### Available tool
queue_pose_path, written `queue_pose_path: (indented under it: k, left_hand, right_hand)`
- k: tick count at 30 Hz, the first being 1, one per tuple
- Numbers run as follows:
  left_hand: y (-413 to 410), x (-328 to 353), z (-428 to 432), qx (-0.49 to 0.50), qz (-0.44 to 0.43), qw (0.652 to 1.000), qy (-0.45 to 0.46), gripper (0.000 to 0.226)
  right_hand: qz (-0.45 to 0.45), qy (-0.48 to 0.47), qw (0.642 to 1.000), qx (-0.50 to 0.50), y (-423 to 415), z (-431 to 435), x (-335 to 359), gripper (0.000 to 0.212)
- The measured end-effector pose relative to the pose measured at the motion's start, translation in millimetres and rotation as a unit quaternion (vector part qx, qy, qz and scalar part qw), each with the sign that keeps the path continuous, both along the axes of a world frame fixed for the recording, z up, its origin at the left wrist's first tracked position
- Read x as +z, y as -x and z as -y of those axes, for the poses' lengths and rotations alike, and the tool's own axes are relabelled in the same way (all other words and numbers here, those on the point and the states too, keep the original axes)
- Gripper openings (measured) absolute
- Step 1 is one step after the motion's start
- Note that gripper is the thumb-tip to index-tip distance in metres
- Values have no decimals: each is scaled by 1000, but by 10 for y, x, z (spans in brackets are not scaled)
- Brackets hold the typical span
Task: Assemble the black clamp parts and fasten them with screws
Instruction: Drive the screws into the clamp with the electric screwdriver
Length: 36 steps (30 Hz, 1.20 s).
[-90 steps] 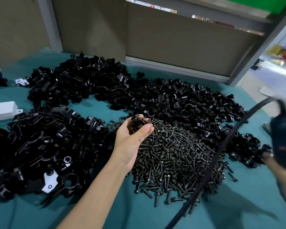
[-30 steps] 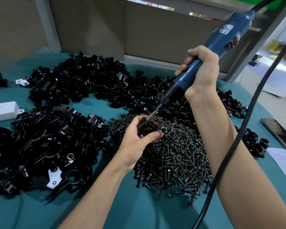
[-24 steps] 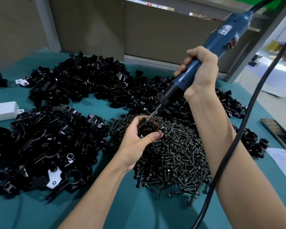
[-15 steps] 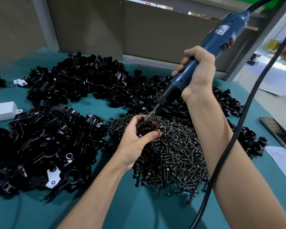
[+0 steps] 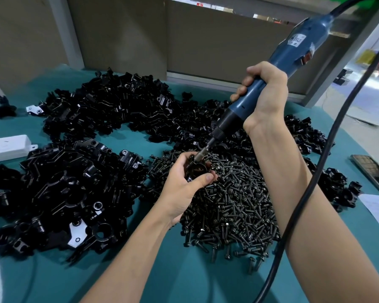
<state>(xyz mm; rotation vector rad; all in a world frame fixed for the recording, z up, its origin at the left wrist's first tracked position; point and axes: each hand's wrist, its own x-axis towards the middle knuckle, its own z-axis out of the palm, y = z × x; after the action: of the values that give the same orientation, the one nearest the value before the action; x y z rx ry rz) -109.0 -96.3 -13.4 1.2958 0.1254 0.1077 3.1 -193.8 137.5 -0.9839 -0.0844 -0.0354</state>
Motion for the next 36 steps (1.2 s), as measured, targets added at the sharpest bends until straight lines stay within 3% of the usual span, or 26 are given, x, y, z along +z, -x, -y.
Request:
queue_pose_path:
  k: [10, 20, 24, 29, 36]
  left_hand:
    - [-14, -31, 0, -4, 5, 1000, 20, 44]
    - [-11, -2, 10, -4, 23, 999, 27, 56]
    - [-34, -10, 0, 15, 37, 999, 7, 43]
    - [-14, -45, 0, -38, 57, 994, 81, 53]
    - [-14, -35, 3, -60, 55, 990, 111, 39]
  right_hand:
    - [-5, -2, 1000, -1, 10, -11, -13, 18]
    - [0, 0, 1000, 4, 30, -20, -13, 17]
    - [0, 0, 1000, 2, 52, -30, -4, 18]
    - [8, 2, 1000, 10, 85, -21, 38, 20]
    - [63, -46, 990, 114, 147, 67, 66, 11]
